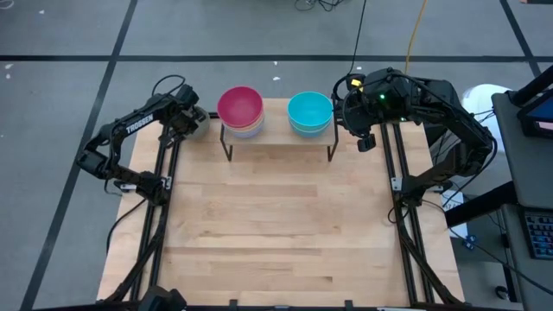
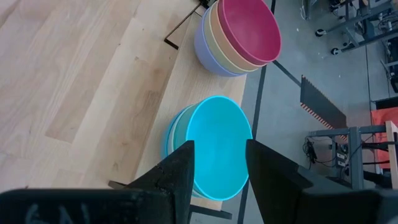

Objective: Place and stack bowls onto a shelf
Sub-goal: Stack the dark brown bowl on top of the sky blue bowl on the shelf

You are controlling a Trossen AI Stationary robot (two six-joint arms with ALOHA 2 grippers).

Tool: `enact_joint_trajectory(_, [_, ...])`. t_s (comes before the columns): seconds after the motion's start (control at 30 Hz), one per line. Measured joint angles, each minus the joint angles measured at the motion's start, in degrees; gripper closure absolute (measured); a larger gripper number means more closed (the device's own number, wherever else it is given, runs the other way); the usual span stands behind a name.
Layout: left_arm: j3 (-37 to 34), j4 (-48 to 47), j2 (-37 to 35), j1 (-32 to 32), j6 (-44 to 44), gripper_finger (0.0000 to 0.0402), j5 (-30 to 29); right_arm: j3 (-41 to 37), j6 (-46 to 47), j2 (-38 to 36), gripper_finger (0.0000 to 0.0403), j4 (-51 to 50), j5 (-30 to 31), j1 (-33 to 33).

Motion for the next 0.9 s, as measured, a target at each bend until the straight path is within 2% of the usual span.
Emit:
enact_joint_trajectory(0.6, [-1.53, -0.54, 0.0, -0.54, -0.86, 0.0264, -0.02, -0.01, -0.42, 0.0, 0.0266, 0.0, 0.0, 0.0])
enact_joint_trajectory(0.9, [-8.32, 8.45, 0.0, -0.49, -0.06, 0.0263, 0.52, -0.02, -1.46, 0.0, 0.0266, 0.0, 0.0, 0.0])
